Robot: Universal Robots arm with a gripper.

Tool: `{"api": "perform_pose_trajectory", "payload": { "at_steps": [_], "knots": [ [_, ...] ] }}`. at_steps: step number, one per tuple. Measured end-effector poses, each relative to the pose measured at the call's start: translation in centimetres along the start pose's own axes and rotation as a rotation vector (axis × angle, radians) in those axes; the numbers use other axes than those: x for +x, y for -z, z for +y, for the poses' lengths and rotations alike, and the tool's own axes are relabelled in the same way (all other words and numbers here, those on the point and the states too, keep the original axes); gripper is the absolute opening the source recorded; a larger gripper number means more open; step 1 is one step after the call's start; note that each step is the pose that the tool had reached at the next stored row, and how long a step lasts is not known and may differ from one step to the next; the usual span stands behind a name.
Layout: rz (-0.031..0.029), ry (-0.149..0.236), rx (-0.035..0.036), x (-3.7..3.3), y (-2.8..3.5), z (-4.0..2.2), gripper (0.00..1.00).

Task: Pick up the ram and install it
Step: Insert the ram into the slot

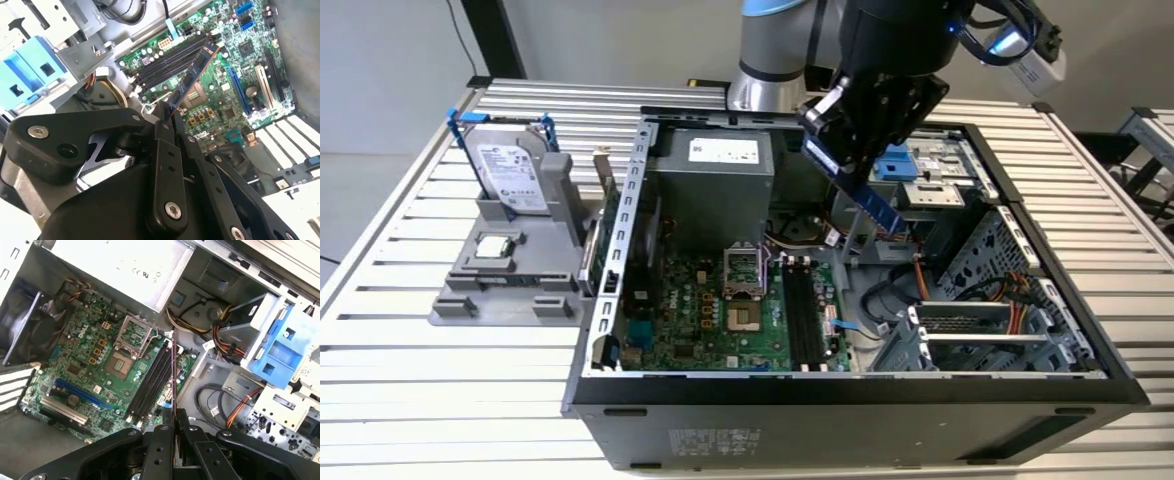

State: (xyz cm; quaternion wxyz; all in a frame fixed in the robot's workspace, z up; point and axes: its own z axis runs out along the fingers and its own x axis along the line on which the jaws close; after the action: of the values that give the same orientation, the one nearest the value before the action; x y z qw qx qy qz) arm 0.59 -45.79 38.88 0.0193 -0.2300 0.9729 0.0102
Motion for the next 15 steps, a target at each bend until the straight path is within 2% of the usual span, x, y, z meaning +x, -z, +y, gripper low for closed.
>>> {"api": "perform_pose_trajectory", "payload": {
  "at_steps": [15],
  "knots": [
    [-0.0018,-0.161,0.0069,0.00,0.00,0.00,0.00]
  ]
}}
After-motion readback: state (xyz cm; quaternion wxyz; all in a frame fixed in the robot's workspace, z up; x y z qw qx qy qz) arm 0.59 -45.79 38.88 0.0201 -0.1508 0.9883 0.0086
